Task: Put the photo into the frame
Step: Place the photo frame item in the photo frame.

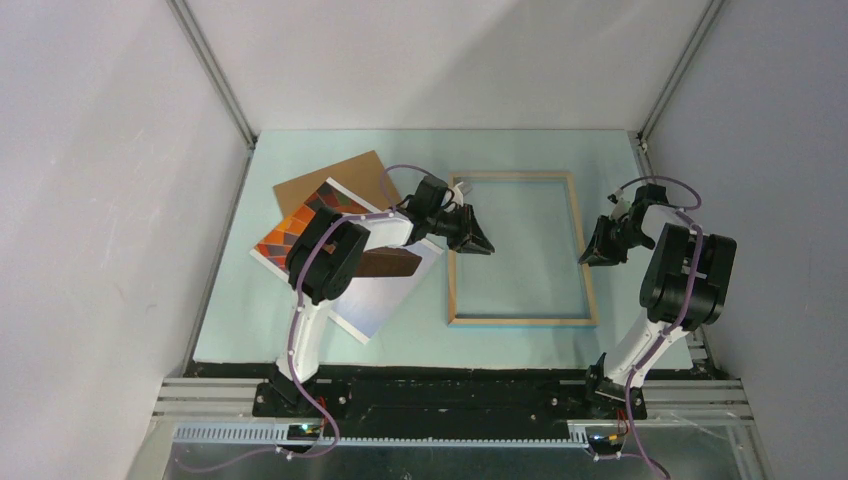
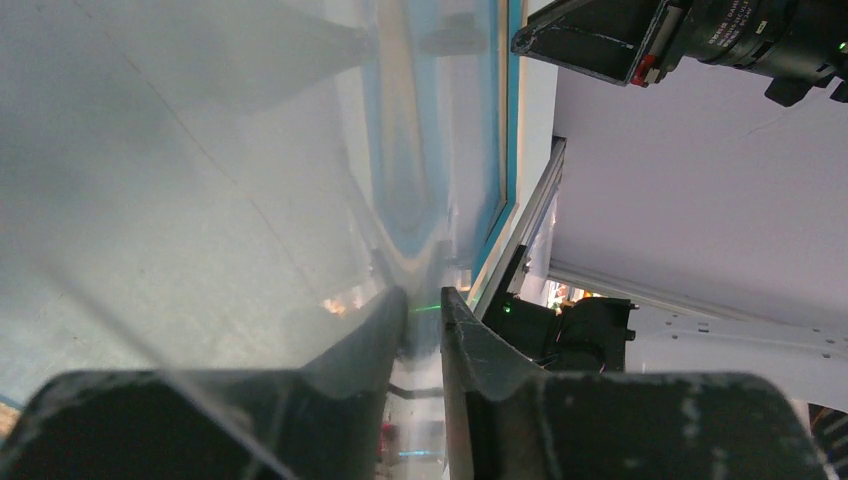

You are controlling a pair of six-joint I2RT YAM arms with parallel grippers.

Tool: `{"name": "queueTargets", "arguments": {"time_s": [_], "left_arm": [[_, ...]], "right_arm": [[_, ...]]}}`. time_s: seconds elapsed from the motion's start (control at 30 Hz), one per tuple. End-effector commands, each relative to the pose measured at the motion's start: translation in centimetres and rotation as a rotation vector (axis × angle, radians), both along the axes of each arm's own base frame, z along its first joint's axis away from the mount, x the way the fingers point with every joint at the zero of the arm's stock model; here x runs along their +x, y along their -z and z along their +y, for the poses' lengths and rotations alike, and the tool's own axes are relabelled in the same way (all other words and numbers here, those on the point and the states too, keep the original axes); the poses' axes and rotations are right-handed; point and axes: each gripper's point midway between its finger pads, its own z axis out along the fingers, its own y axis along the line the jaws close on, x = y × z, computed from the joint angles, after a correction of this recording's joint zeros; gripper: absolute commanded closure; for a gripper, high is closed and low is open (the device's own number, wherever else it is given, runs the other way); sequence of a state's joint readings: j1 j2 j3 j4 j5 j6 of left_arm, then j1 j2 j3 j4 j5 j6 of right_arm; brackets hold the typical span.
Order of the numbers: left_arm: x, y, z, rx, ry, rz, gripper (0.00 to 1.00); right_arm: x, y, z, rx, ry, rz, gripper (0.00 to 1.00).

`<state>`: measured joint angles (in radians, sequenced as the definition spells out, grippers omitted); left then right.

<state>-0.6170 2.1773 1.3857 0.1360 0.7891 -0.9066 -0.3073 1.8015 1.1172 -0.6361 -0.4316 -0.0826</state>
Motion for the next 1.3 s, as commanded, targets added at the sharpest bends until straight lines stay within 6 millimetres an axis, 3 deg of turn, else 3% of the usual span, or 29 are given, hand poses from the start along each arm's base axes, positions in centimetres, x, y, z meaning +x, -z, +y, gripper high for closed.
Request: {"name": "queueTargets", "arguments": {"time_s": [0.0, 0.3, 1.27], "left_arm": [[-0.1, -1.9, -0.7, -0.043, 0.034, -0.066, 0.75], [0.0, -1.8, -0.6, -0.029, 0.029, -0.068, 0.56], [0.4, -0.4, 0.1, 0.073, 0.025, -0.078, 0.20]], "right_arm": [[0.7, 0.1, 1.0, 0.032, -0.016, -0.008, 0.97], [0.7, 0.1, 0.9, 0.031, -0.016, -0.009, 0.97], [0.7, 0.1, 0.9, 0.029, -0.015, -0.007, 0.97]]}}
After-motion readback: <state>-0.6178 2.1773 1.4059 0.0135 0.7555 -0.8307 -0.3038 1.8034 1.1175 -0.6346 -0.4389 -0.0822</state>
